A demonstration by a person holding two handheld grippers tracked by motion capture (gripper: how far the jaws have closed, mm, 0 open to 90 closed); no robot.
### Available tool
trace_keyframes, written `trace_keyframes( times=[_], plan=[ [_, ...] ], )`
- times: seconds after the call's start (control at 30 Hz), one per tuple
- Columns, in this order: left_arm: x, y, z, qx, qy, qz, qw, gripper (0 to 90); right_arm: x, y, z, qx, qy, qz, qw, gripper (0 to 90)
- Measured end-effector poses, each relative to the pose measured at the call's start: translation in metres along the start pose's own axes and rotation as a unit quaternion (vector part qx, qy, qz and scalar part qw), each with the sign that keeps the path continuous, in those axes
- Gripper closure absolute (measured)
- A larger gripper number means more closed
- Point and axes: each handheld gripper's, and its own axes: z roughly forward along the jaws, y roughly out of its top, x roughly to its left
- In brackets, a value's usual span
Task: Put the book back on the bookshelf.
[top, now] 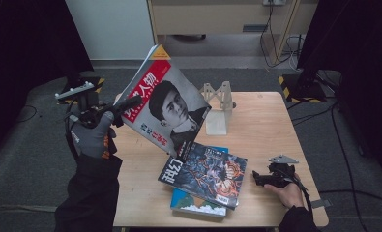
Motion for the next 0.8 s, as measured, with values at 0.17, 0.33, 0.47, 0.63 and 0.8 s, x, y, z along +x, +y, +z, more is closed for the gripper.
trace_keyframes(
  times=[0.17, 0.33, 0.47, 0.63, 0.8],
  plan=[
    [0.004, 0.008, -0.007, -0.009, 0.01, -0.001, 0.9999, 86.2, 0.0, 0.0, 0.0, -0.001, -0.002, 0.002, 1.0, 0.3],
    [0.01, 0.015, -0.009, -0.014, 0.024, -0.002, 0.9996, 86.2, 0.001, 0.0, 0.0, -0.001, -0.003, 0.002, 1.0, 0.3],
    [0.017, 0.02, -0.008, -0.017, 0.037, -0.002, 0.9992, 86.2, 0.001, 0.0, 0.0, -0.001, -0.003, 0.003, 1.0, 0.3],
    [0.029, 0.025, -0.005, -0.027, 0.043, -0.018, 0.9985, 86.2, 0.001, 0.0, 0.0, -0.001, -0.003, 0.002, 1.0, 0.3],
    [0.041, 0.031, -0.003, -0.032, 0.05, -0.03, 0.9978, 86.2, 0.0, 0.0, 0.0, -0.002, -0.003, 0.0, 1.0, 0.3]
  ],
)
